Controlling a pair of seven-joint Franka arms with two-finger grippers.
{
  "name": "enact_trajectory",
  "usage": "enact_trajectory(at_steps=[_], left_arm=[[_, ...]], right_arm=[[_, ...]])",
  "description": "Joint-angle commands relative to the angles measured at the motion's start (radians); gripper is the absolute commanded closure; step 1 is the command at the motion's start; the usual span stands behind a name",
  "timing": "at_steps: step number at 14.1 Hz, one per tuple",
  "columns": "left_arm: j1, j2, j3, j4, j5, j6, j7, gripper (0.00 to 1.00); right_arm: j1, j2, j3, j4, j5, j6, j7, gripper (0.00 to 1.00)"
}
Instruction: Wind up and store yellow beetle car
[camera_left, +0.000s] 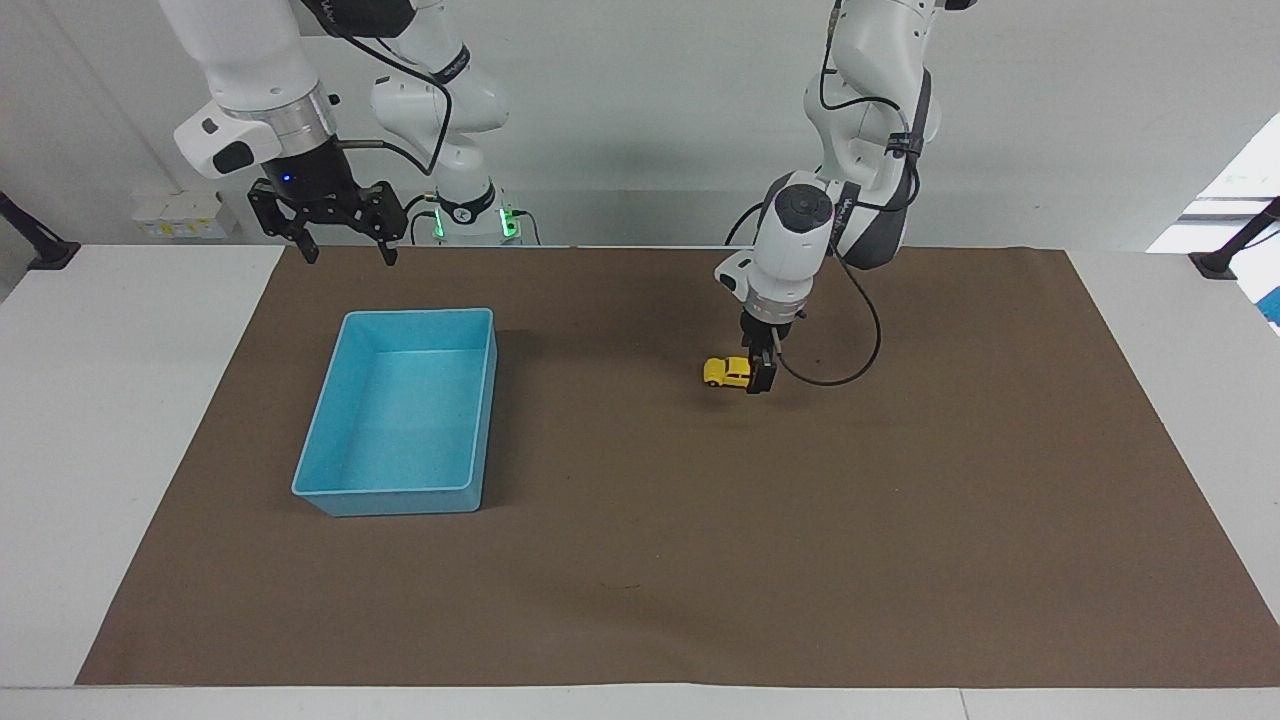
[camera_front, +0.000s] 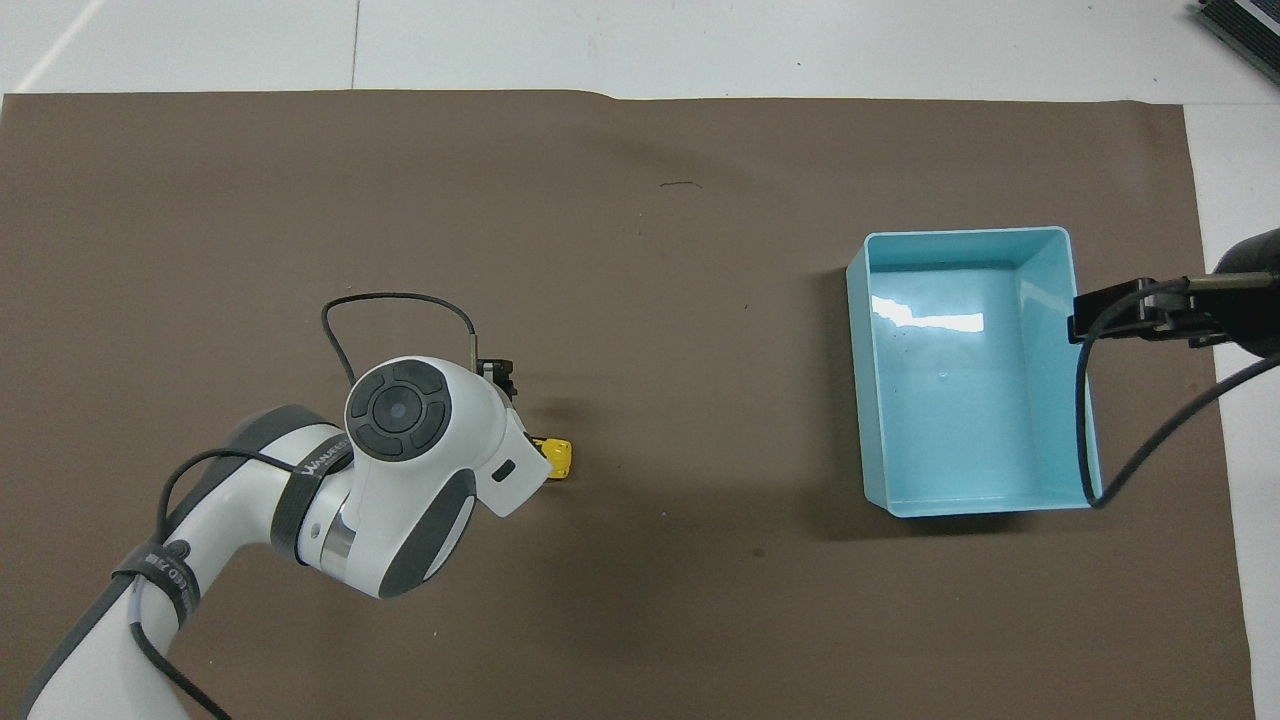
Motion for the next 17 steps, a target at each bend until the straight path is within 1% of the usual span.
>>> enact_trajectory(at_steps=[1,3,4,5,6,7,8,9,11,12,14,17], left_arm=[[-0.042,-0.011,0.020,-0.077,-0.010,0.086,-0.019,0.00],[-0.059,0.009,0.020,-0.097,-0.010,0.104,-0.061,0.00],[-0.073,0.015,0.020,-0.101,-0.010,0.133,-0.083,0.04],[-0.074,0.015,0.020,-0.103,-0.010,0.135,-0.100,0.22],[-0.076,0.017,0.020,-0.100,-0.010,0.135,-0.109,0.30],[-0.076,0.020,0.022,-0.094,-0.010,0.132,-0.109,0.31],[-0.076,0.020,0.022,-0.092,-0.010,0.131,-0.109,0.42],[-0.074,0.015,0.022,-0.091,-0.008,0.126,-0.106,0.66],[-0.070,0.014,0.023,-0.069,-0.008,0.123,-0.104,0.95],[-0.065,0.015,0.023,-0.054,-0.008,0.112,-0.111,1.00],[-0.063,0.011,0.022,-0.058,-0.008,0.088,-0.152,1.00],[-0.065,0.003,0.020,-0.074,-0.008,0.088,-0.146,1.00]], right_arm=[[-0.010,-0.012,0.000,-0.005,0.021,-0.002,0.007,0.00],[-0.009,-0.012,0.000,-0.005,0.022,-0.002,0.007,0.00],[-0.010,-0.012,0.000,-0.005,0.022,-0.002,0.007,0.00],[-0.010,-0.012,0.000,-0.005,0.022,-0.002,0.007,0.00],[-0.010,-0.012,0.000,-0.005,0.022,-0.002,0.007,0.00],[-0.010,-0.012,0.000,-0.005,0.022,-0.002,0.007,0.00],[-0.010,-0.012,0.000,-0.005,0.022,-0.002,0.007,0.00],[-0.010,-0.012,0.000,-0.005,0.022,-0.002,0.007,0.00],[-0.009,-0.012,0.000,-0.005,0.022,-0.002,0.007,0.00],[-0.009,-0.012,0.000,-0.005,0.022,-0.002,0.007,0.00],[-0.009,-0.012,0.000,-0.005,0.021,-0.002,0.007,0.00],[-0.010,-0.012,0.000,-0.005,0.021,-0.002,0.007,0.00]])
